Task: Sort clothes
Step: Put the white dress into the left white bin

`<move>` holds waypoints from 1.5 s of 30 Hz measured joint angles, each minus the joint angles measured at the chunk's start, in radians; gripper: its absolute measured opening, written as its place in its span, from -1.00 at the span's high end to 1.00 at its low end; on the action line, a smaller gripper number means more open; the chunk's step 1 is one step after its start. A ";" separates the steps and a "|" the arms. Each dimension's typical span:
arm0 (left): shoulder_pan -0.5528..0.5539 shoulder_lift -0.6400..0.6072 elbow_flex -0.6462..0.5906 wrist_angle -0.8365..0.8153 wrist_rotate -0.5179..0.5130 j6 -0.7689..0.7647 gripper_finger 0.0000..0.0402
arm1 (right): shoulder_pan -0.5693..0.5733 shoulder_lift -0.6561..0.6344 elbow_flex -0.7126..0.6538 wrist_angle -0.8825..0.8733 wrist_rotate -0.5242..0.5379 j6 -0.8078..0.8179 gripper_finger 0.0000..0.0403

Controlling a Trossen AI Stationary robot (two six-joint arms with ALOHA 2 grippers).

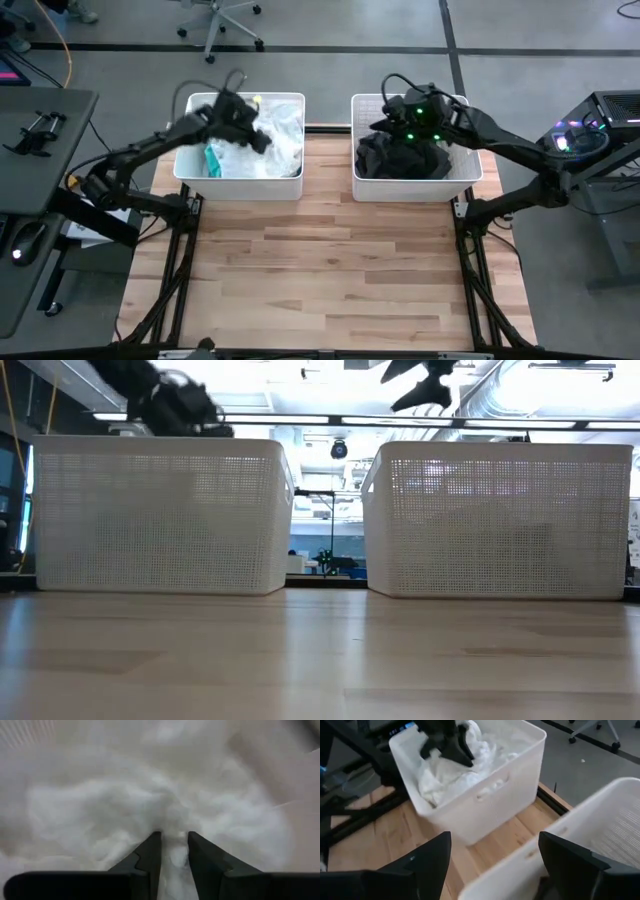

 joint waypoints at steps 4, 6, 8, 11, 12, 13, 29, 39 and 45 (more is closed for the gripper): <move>-0.023 0.003 -0.222 0.195 -0.127 -0.089 0.69 | 0.016 -0.056 0.000 -0.086 0.007 -0.030 -0.43; -0.016 0.010 -0.316 0.277 -0.199 -0.121 0.73 | 0.030 -0.080 0.000 -0.122 0.008 -0.038 -0.43; 0.010 0.004 -0.387 0.336 -0.203 -0.165 0.78 | 0.048 -0.095 0.000 -0.166 0.008 -0.046 -0.43; 0.049 -0.040 -0.426 0.370 -0.136 -0.193 0.84 | 0.078 -0.124 0.000 -0.262 0.020 -0.056 -0.43; 0.057 -0.063 -0.423 0.374 -0.115 -0.192 0.87 | 0.084 -0.140 0.000 -0.294 0.034 -0.056 -0.43; 0.064 -0.088 -0.417 0.361 -0.103 -0.193 0.89 | 0.088 -0.159 0.000 -0.326 0.050 -0.053 -0.43; 0.077 -0.518 -0.190 0.334 0.020 -0.134 0.97 | 0.178 -0.532 -0.041 -0.335 0.303 0.170 -0.43; 0.077 -0.629 -0.189 0.339 0.012 -0.142 0.96 | 0.396 -0.697 -0.540 0.583 0.118 0.148 -0.19; 0.077 -0.627 -0.189 0.336 0.002 -0.185 0.96 | 0.507 -0.726 -0.537 0.559 0.096 0.100 0.34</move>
